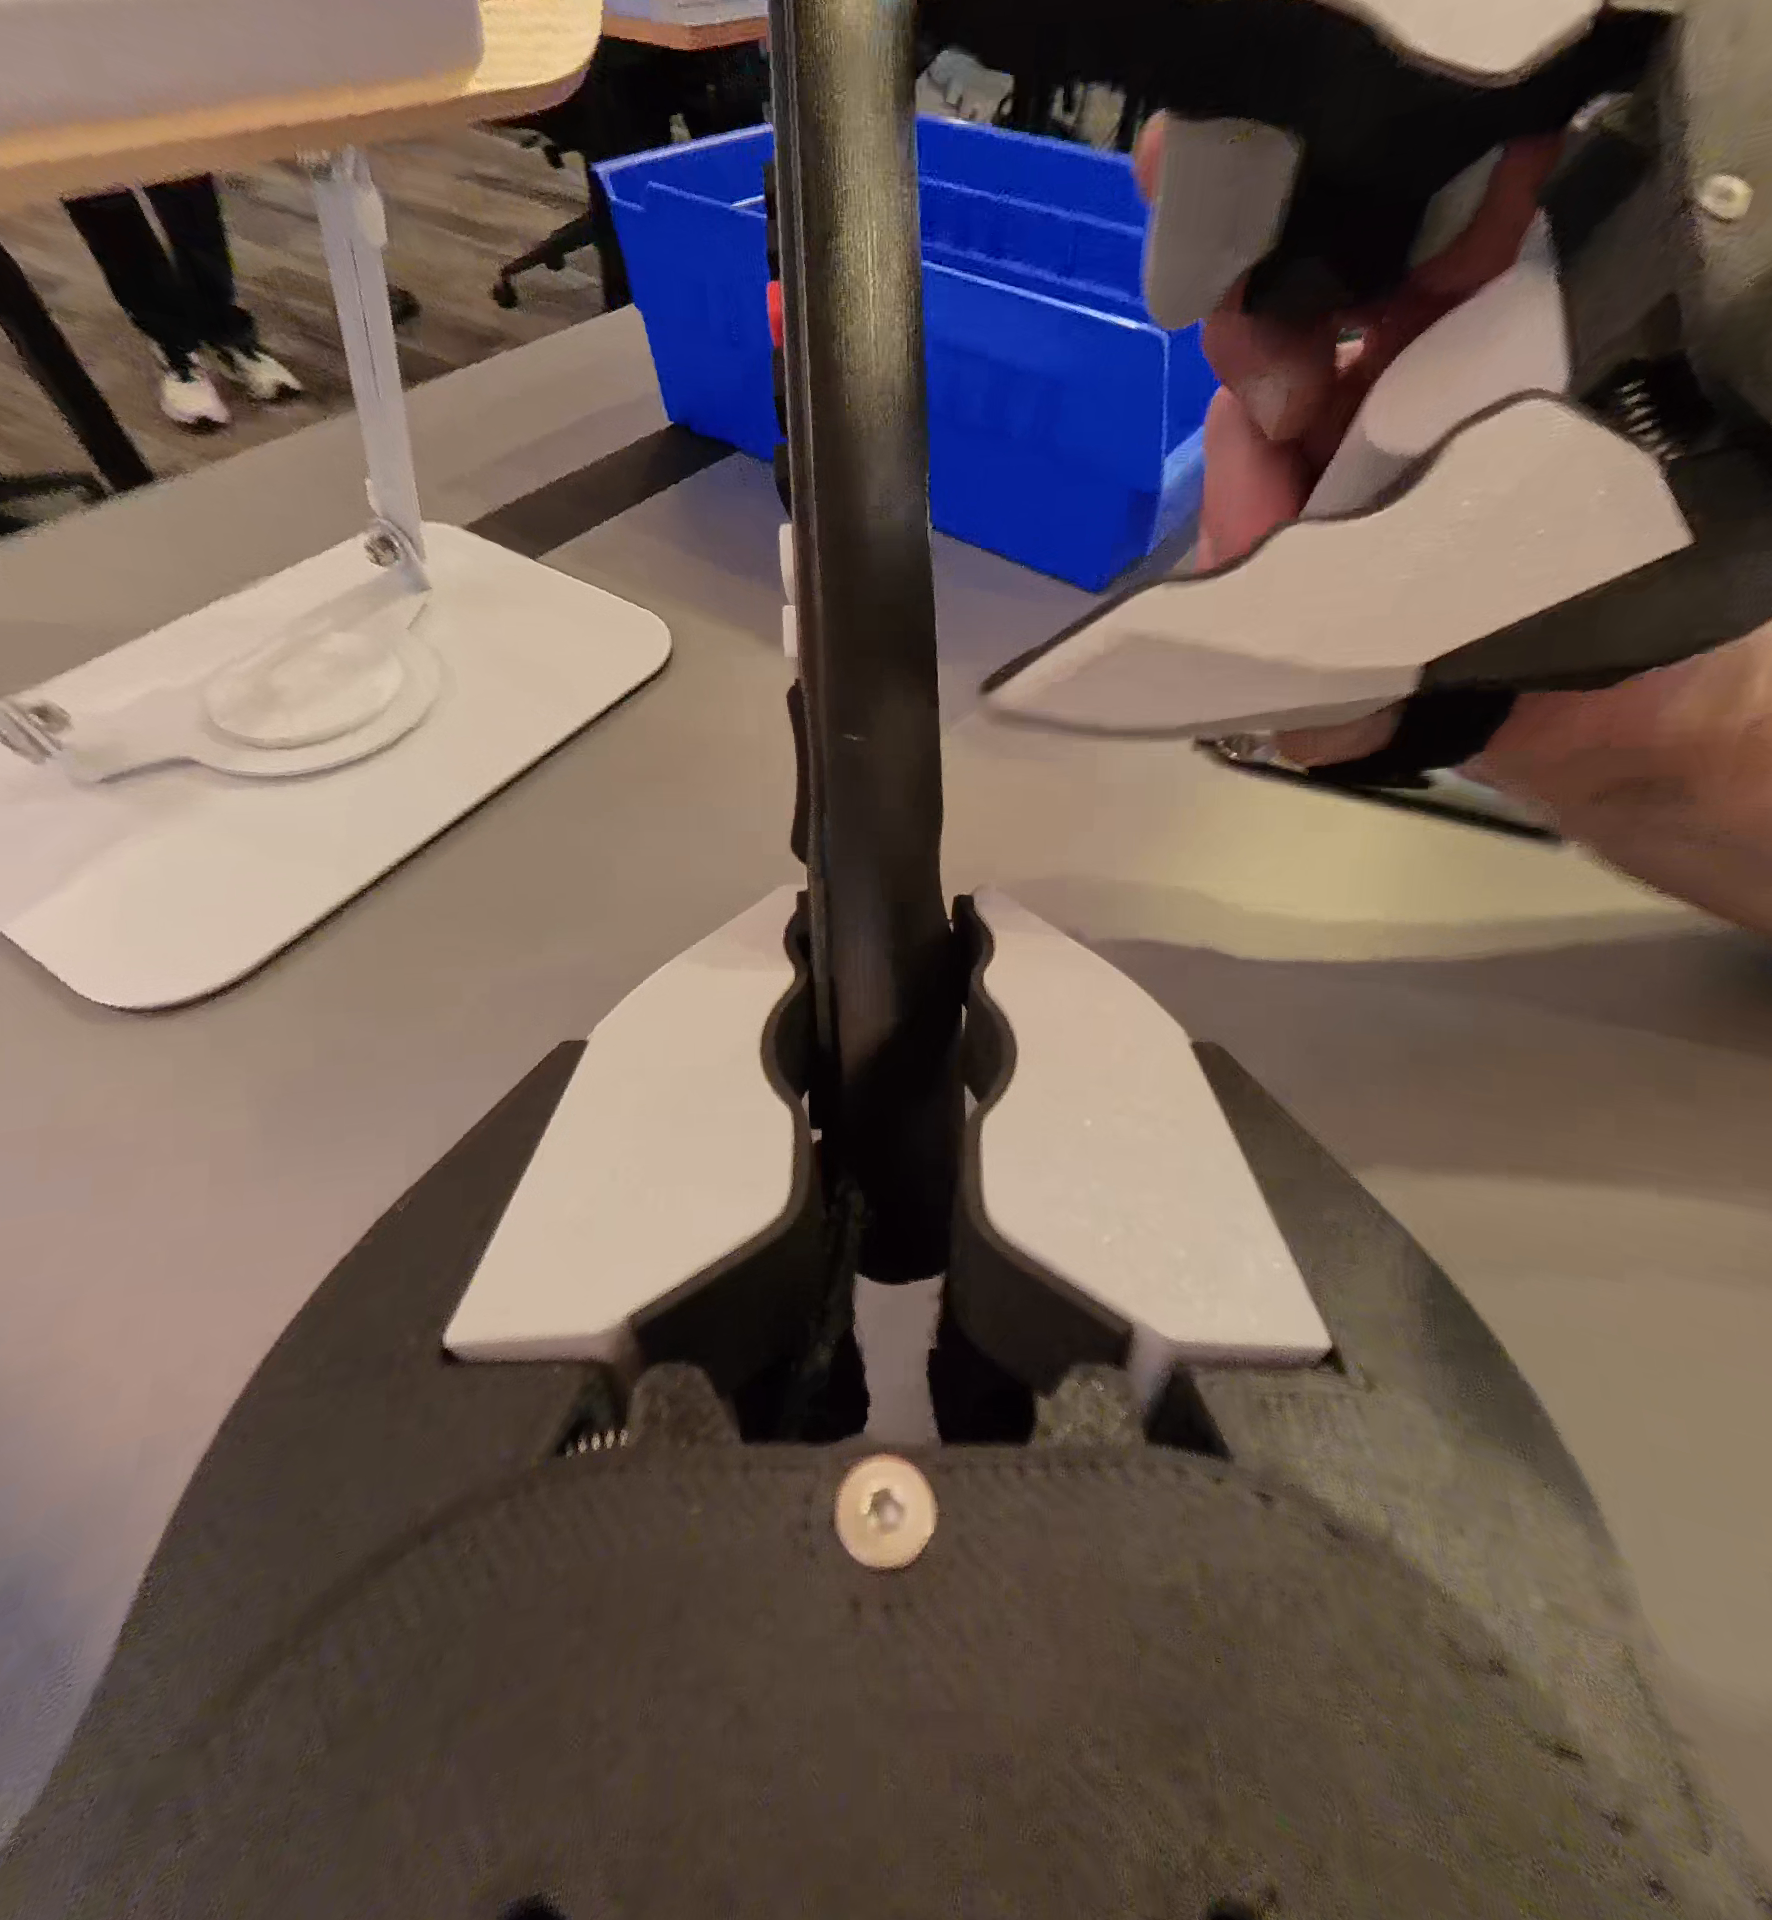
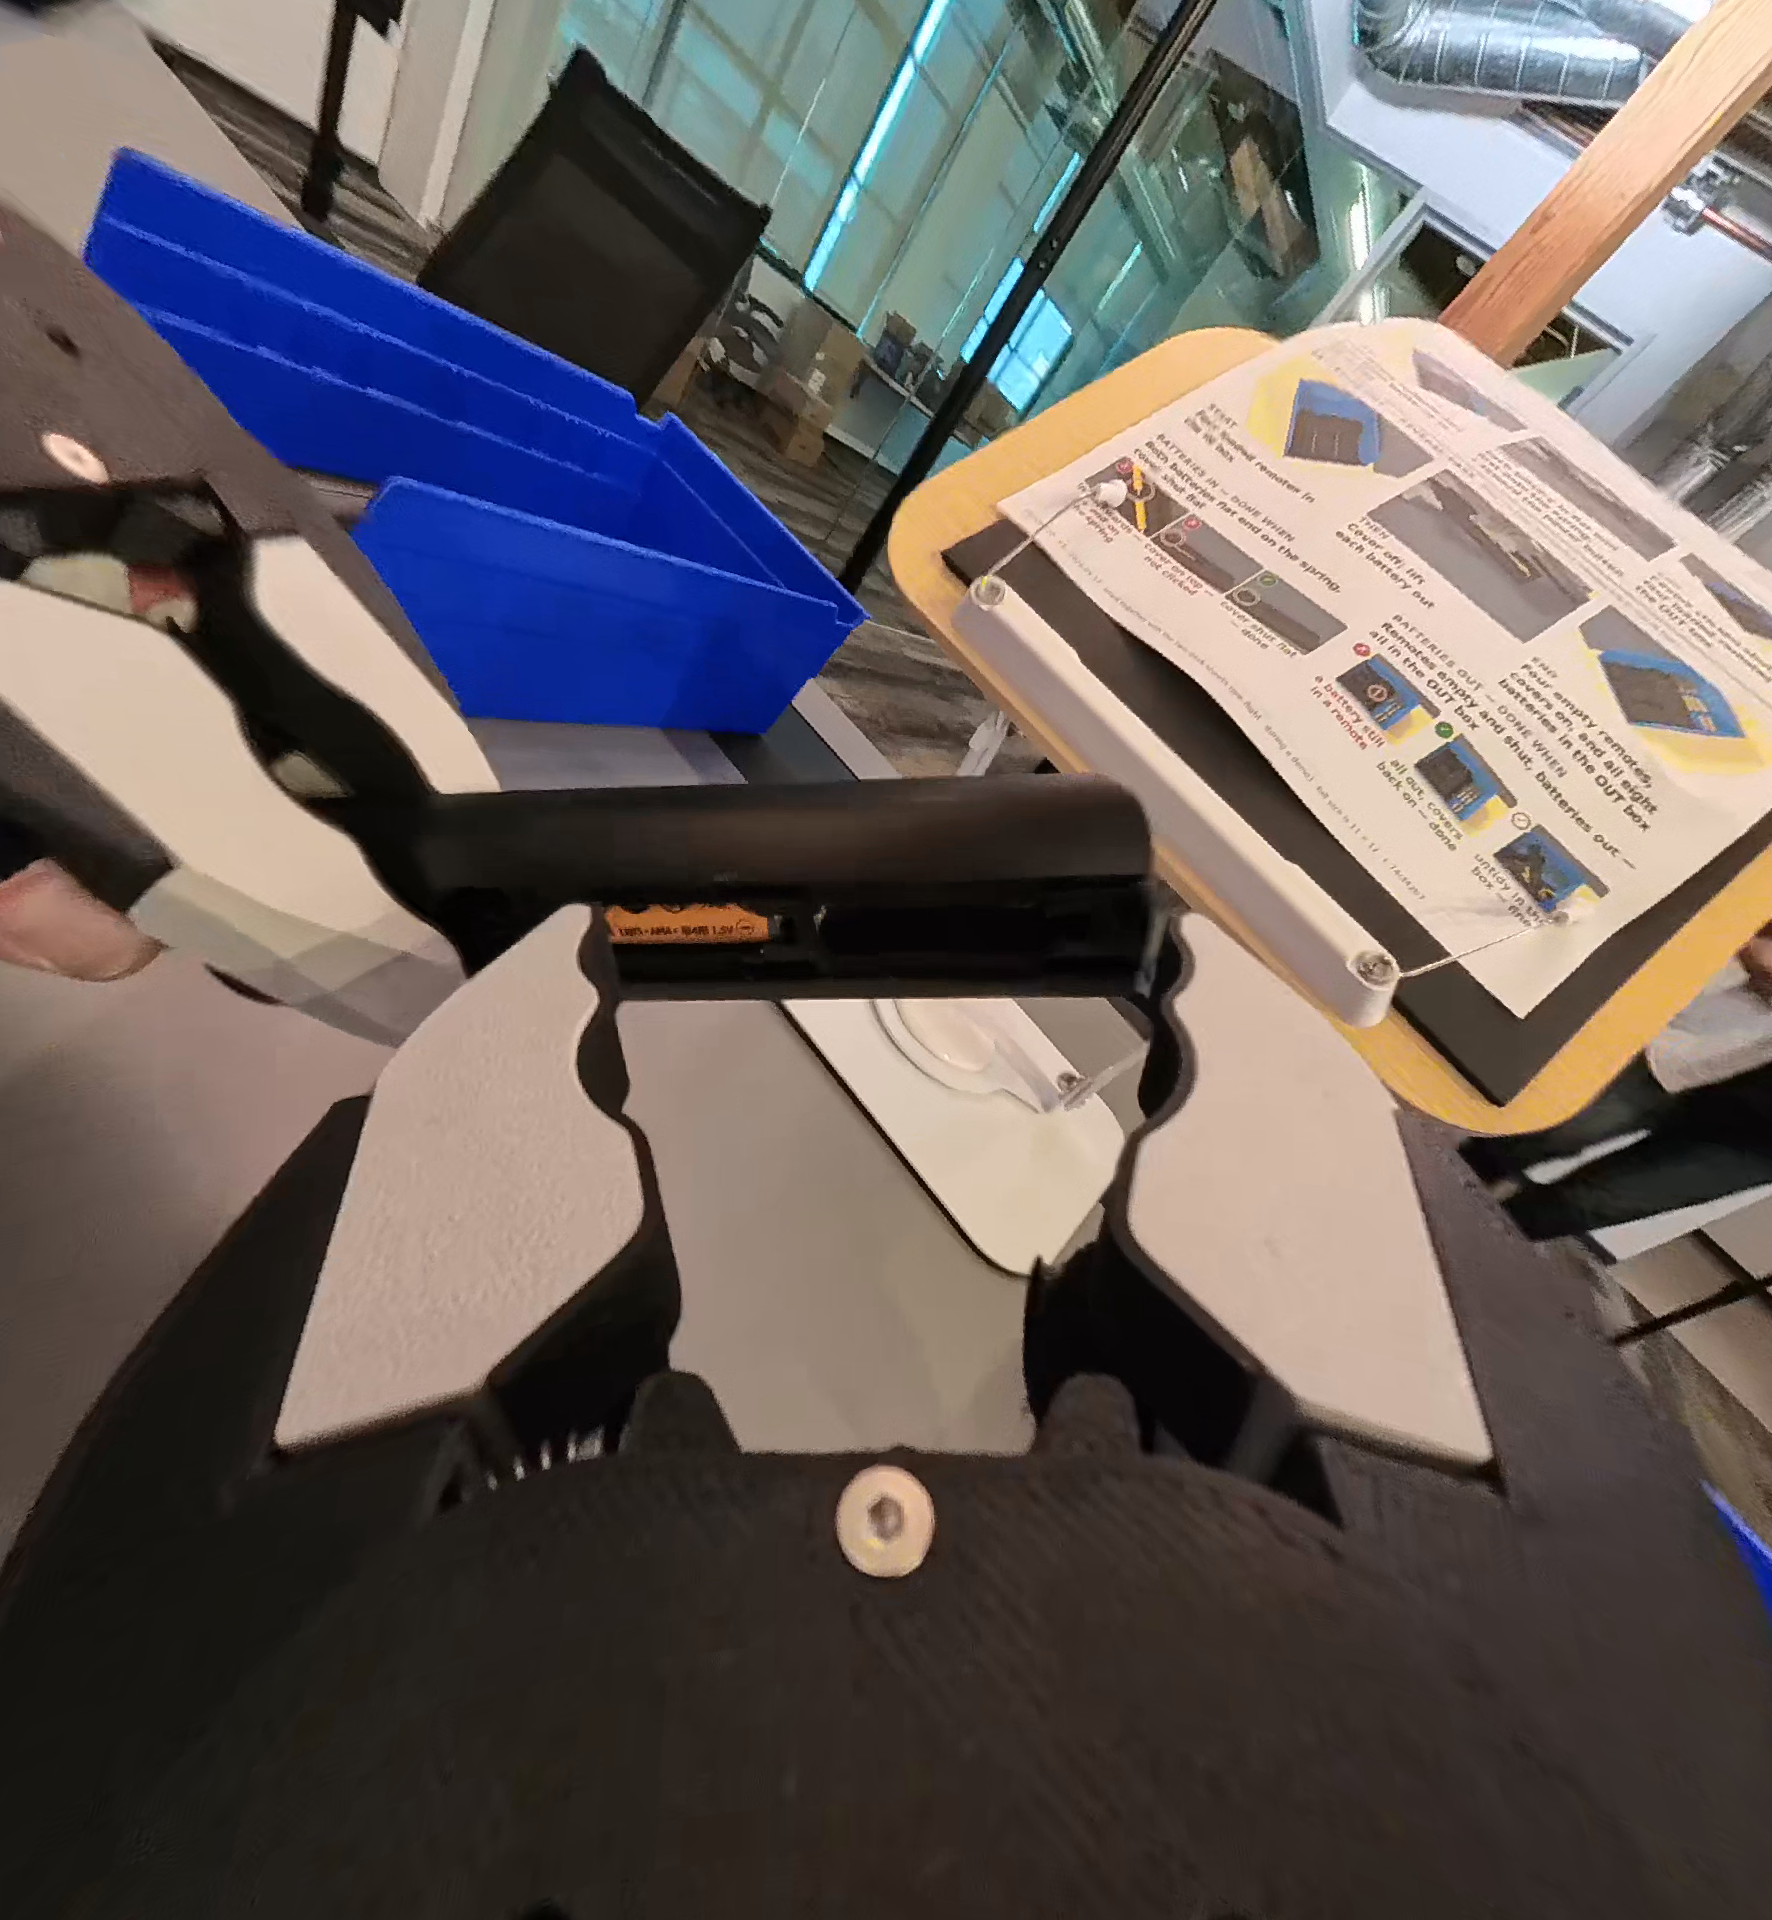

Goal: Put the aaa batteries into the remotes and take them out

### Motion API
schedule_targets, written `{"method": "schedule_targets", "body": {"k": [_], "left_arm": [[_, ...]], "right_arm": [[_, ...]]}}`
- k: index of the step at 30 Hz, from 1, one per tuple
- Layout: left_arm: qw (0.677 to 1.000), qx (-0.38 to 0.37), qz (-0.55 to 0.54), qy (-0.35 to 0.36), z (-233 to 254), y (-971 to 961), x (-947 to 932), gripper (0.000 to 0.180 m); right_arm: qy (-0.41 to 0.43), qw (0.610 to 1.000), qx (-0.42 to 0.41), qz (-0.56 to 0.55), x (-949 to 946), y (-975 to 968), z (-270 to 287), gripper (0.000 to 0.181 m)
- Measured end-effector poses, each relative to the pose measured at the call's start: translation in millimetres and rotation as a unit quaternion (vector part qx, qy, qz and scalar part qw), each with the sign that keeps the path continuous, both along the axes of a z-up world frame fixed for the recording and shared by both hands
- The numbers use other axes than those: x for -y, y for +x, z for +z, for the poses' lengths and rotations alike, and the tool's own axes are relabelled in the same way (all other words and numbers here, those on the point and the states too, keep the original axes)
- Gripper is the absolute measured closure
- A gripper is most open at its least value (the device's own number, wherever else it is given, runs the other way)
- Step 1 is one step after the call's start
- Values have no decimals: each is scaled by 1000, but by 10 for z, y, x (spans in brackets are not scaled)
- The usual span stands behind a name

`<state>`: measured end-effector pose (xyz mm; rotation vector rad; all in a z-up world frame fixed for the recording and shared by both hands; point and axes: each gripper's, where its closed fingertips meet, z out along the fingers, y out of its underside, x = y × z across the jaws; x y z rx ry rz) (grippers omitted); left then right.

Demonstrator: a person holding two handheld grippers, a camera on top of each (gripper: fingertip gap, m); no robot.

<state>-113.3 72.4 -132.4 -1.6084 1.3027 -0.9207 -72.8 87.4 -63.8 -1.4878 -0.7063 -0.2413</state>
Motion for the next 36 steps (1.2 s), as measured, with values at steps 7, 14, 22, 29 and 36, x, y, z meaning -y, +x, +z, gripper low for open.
{"method": "schedule_targets", "body": {"k": [7, 14, 22, 29, 36], "left_arm": [[988, 114, -29, -99, 215, -61, -54, 156], [978, 201, -57, -23, 574, -174, -33, 155], [955, 276, -99, -28, 823, -302, 46, 155], [939, 290, -175, -67, 850, -263, 333, 153], [950, 270, -157, -12, 994, -441, 234, 127]], "right_arm": [[-48, 988, -149, 12, 5, 180, 26, 86], [-117, 904, -391, 126, -2, -96, 161, 89], [-147, 865, -433, 208, 96, -509, 328, 103], [-198, 795, -437, 371, 286, -974, 466, 158], [-298, 797, -357, 386, 505, -962, 345, 161]]}}
